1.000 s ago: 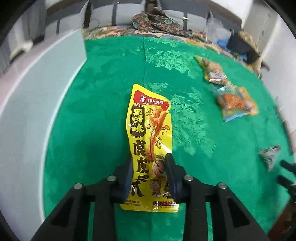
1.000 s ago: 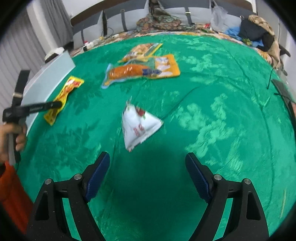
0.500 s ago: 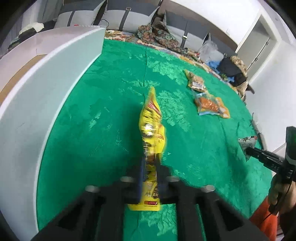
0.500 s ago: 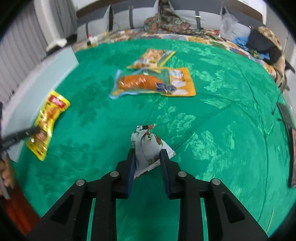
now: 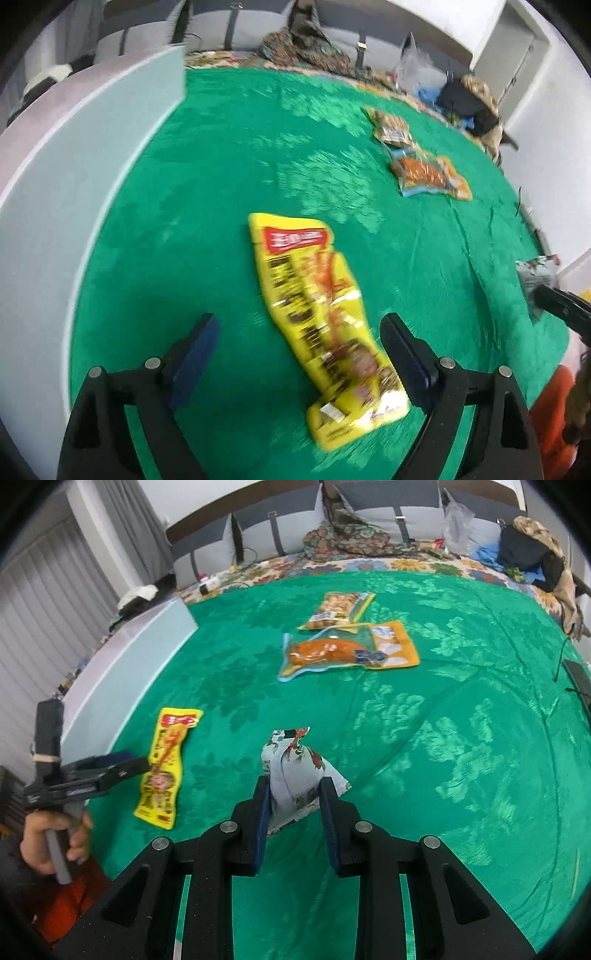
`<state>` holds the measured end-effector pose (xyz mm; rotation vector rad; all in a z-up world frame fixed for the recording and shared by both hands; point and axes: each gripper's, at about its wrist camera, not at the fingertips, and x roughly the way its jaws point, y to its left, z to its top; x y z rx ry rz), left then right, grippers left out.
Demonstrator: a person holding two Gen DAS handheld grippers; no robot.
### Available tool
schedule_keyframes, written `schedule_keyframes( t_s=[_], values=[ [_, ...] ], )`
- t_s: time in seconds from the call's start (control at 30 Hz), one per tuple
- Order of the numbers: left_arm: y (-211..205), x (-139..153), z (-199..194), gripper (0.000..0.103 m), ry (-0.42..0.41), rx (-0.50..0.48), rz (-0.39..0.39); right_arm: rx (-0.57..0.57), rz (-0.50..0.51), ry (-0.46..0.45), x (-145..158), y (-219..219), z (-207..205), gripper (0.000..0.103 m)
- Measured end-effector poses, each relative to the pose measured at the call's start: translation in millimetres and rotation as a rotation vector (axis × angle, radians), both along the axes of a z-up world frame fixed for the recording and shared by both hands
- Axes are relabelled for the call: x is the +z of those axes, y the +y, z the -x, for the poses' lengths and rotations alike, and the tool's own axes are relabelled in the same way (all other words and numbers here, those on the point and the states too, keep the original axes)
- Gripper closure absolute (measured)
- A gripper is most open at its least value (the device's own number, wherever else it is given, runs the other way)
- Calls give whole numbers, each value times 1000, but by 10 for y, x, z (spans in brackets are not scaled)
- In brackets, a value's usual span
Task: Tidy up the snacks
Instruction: 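Carry the yellow bag and white packet into the white box and open both grippers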
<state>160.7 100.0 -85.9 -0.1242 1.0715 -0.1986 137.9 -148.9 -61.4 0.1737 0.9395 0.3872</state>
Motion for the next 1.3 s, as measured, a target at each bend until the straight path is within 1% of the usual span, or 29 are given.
schedule_keyframes(
  t_s=[0.03,0.07,0.1,0.13,0.17,0.2,0.23,0.27,0.3,0.33,0.37,0.43,0.47,0.6,0.7,0.77,0.8,0.83,0.93,1.03,1.1,1.13,1.17,1.2,1.23,1.27,1.3],
  values=[
    [-120,-63,-59,12,25,-13,-53,2,-9,-2,2,19,10,75],
    [-264,-152,-120,9,58,-27,-146,3,-14,-2,5,32,15,75],
    [-406,-171,-120,9,23,-38,-245,5,-18,-4,5,48,20,75],
    [-462,-139,-95,30,-17,-41,-267,6,-21,-5,16,61,28,75],
    [-482,-96,-73,44,-32,-37,-243,8,-22,-8,29,70,35,75],
    [-481,-84,-65,46,-22,-39,-219,9,-21,-12,44,72,49,75],
    [-471,-68,-45,51,-32,-45,-203,10,-22,-17,66,67,63,75],
    [-441,-13,8,61,-64,-58,-177,11,-27,-20,85,56,77,75],
    [-413,26,37,64,-73,-62,-155,12,-34,-20,98,41,88,75],
    [-323,84,66,66,-65,-60,-79,14,-42,-18,114,29,96,75],
    [-236,119,89,66,-59,-49,-22,15,-50,-17,126,21,102,75],
    [-98,158,143,66,-61,-21,40,13,-71,-11,130,19,88,75],
    [3,196,183,66,-62,1,83,12,-77,-6,125,29,70,75],
    [280,323,301,66,-76,67,192,31,-68,-7,125,194,-2,75],
    [545,621,427,66,-126,114,285,60,-100,-9,227,366,-42,75],
    [822,916,547,66,-186,150,329,87,-125,-22,352,508,-91,75],
    [923,991,532,66,-205,164,332,108,-138,-33,434,615,-115,75],
    [1100,1126,575,66,-235,188,330,133,-147,-47,522,742,-143,75],
    [1670,1416,657,66,-297,279,292,231,-184,-86,828,1247,-249,75],
    [2263,1545,727,64,-320,392,191,362,-225,-126,1143,1944,-273,75],
    [2610,1532,762,61,-315,464,130,428,-252,-128,1267,2326,-256,75],
    [2776,1503,757,58,-296,505,92,458,-263,-125,1311,2532,-246,75],
    [2914,1444,756,52,-274,544,65,486,-271,-119,1346,2766,-241,71],
    [3072,1401,785,49,-260,579,50,505,-273,-111,1359,2963,-244,70],
    [3203,1348,824,41,-251,610,43,517,-272,-102,1358,3127,-243,63],
    [3281,1301,884,32,-245,635,32,536,-272,-83,1355,3311,-256,50],
    [3359,1273,957,28,-243,674,10,540,-270,-76,1348,3392,-246,47]
  ],
)
